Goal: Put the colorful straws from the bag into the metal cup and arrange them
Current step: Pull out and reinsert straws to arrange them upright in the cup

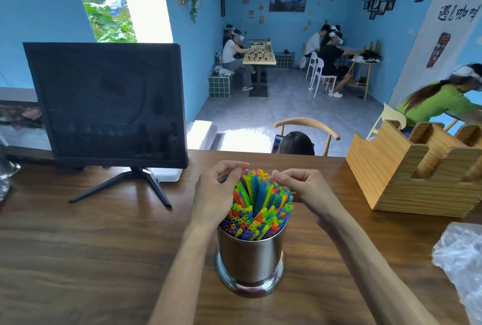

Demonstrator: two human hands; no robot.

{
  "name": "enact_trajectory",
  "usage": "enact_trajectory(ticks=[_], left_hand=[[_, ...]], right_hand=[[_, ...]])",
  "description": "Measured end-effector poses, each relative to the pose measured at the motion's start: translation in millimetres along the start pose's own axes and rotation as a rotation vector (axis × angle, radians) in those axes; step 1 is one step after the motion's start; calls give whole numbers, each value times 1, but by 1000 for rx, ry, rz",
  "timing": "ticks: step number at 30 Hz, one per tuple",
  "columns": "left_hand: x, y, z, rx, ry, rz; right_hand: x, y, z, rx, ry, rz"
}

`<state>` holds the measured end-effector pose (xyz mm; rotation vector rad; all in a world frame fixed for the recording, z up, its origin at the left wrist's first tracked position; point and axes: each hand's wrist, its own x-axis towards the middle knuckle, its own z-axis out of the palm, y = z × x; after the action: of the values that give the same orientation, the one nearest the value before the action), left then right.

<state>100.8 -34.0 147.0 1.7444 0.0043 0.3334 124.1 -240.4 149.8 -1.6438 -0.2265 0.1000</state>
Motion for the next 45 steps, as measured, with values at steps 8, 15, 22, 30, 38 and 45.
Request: enact_trajectory(ticks=[8, 15, 22, 30, 38, 45], left_hand=[[-1, -1, -3, 38, -7, 9], [2, 6, -8, 147, -56, 41], [18, 27, -4, 245, -150, 46], [14, 24, -4, 232, -133, 31], [16, 39, -7, 272, -297, 199], [19, 46, -9, 204, -253, 286]], right_hand=[[4, -4, -1, -289, 110, -143], [12, -7, -8, -415, 68, -177], [27, -19, 1, -387, -138, -140], [50, -29, 3, -438, -238, -151], [50, -81, 8, -402, -92, -456], [39, -97, 16, -274, -126, -523]])
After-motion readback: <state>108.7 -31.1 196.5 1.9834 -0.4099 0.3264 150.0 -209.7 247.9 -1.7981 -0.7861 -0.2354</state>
